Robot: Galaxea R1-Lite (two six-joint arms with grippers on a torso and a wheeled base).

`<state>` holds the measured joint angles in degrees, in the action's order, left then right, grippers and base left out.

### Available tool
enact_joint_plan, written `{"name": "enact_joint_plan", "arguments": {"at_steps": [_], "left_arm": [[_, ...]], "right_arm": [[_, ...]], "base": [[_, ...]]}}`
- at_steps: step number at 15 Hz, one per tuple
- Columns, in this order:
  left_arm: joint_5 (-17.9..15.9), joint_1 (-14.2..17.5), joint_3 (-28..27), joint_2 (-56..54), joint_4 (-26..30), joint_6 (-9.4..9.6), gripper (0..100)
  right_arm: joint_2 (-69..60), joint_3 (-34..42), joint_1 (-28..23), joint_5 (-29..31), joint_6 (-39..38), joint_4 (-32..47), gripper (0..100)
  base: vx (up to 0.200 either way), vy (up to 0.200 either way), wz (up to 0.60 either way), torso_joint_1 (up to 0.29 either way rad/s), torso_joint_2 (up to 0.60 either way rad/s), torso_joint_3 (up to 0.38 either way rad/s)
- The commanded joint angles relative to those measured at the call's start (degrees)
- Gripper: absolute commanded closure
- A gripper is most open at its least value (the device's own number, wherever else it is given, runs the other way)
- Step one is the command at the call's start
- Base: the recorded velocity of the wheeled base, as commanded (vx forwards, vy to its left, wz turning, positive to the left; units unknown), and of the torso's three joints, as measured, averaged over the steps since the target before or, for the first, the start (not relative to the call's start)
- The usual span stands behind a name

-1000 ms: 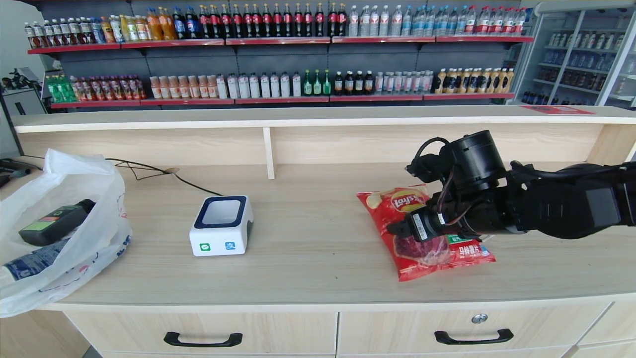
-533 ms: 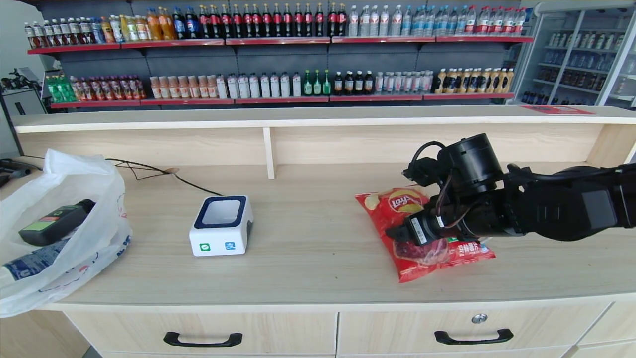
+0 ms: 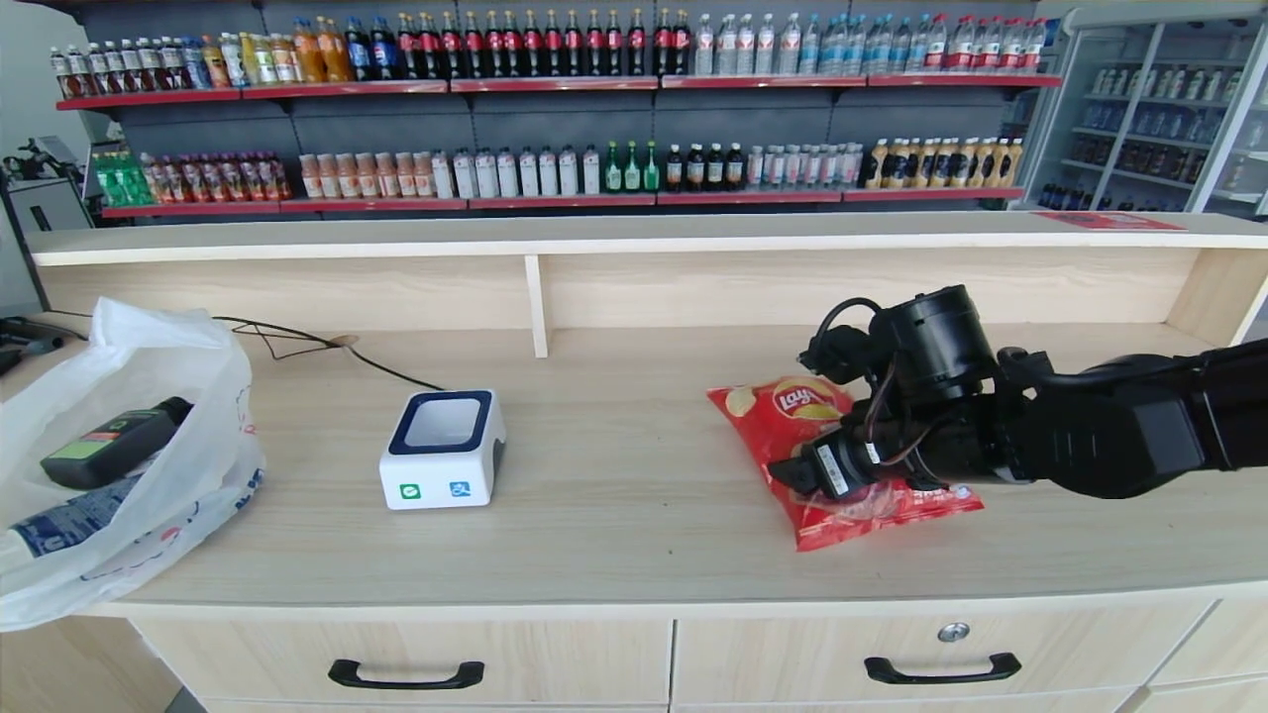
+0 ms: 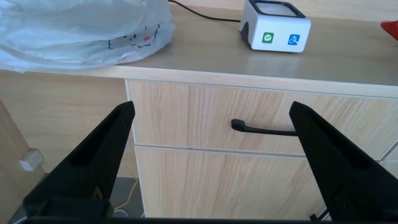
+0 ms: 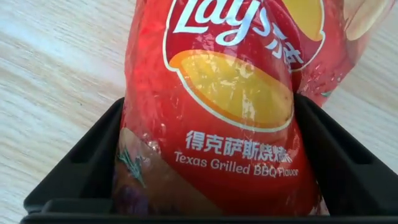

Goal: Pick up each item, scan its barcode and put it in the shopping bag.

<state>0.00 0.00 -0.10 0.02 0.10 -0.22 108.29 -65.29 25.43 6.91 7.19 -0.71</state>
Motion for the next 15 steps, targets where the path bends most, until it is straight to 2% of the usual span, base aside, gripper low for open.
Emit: {"name": "enact_joint_plan", "arguments": {"at_steps": [1,15], "left_arm": [[0.0,0.0,0.0,0.0,0.0,-0.04,0],[0.0,0.0,0.0,0.0,0.0,-0.04,0]], "right_arm": [[0.6,0.3,-0.7,0.0,-0.1,0.3,100],[-8.9,4.6,-0.6,-0.1,-1.9,-0.8,100]], "base": [[0.0,0.0,0.0,0.0,0.0,0.0],[0.0,0.0,0.0,0.0,0.0,0.0]]}}
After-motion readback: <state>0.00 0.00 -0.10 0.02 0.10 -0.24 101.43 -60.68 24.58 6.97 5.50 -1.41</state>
